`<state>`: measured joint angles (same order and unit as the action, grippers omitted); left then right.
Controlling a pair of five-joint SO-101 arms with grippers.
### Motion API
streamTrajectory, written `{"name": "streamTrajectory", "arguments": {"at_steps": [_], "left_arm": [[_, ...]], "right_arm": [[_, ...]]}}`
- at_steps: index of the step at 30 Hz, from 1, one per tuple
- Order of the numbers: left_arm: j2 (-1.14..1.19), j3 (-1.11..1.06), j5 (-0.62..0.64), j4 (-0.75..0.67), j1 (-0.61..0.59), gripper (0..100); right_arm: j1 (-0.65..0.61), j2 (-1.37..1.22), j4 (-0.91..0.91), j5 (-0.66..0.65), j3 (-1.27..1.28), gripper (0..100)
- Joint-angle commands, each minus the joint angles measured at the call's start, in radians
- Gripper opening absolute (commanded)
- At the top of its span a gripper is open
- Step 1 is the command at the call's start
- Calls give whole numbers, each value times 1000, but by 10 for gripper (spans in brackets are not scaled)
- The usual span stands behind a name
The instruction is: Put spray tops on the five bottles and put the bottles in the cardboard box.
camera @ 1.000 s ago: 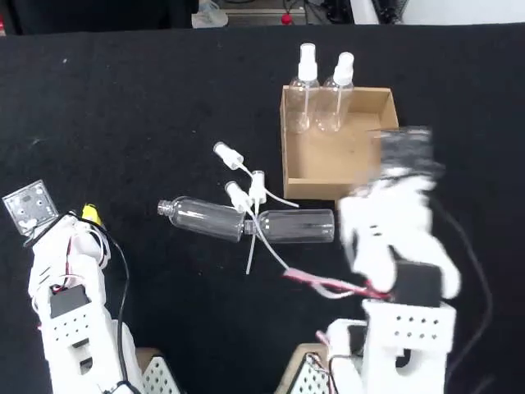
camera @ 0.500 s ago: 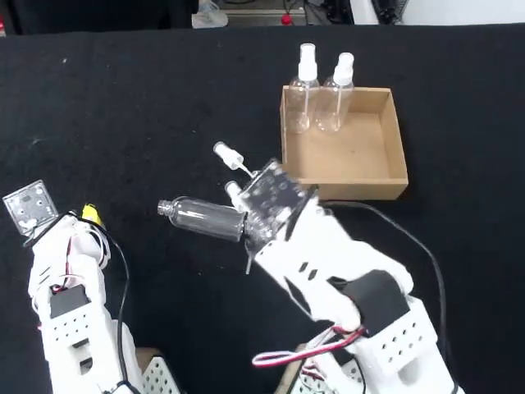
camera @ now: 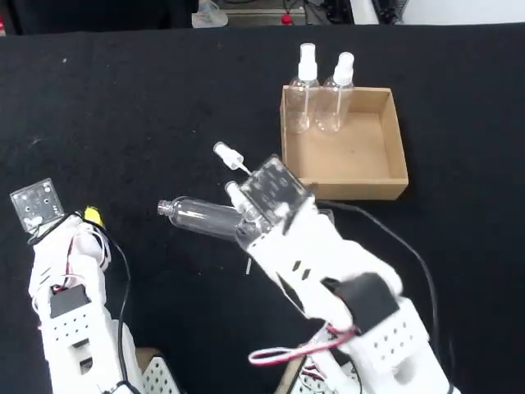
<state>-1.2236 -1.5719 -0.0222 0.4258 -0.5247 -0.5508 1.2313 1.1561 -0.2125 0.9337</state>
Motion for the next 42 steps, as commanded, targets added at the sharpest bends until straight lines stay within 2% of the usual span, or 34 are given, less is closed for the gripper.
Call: {"name": "streamTrajectory", "arguments": {"at_steps": [1, 5, 12, 18, 25, 34, 38, 42], "left_arm": [[-3, 114, -11, 109, 12, 159], [-2, 193, -11, 221, 47, 159], [49, 412, -12, 385, 111, 160], [394, 690, -20, 549, 315, 160], [798, 1013, -8, 562, 504, 160], [1066, 1221, 210, 591, 676, 160], [1132, 1264, 296, 588, 699, 160], [1177, 1276, 364, 592, 776, 160]], "right_arm": [[18, 157, 15, 9, 19, 11], [12, 269, -15, 9, 116, 11], [15, 277, -57, 18, 165, 11], [31, 277, -55, 12, 165, 11], [269, 278, -55, 18, 170, 11], [532, 278, -120, 20, 170, 11], [546, 278, -121, 20, 170, 11], [546, 278, -121, 20, 170, 11]]}}
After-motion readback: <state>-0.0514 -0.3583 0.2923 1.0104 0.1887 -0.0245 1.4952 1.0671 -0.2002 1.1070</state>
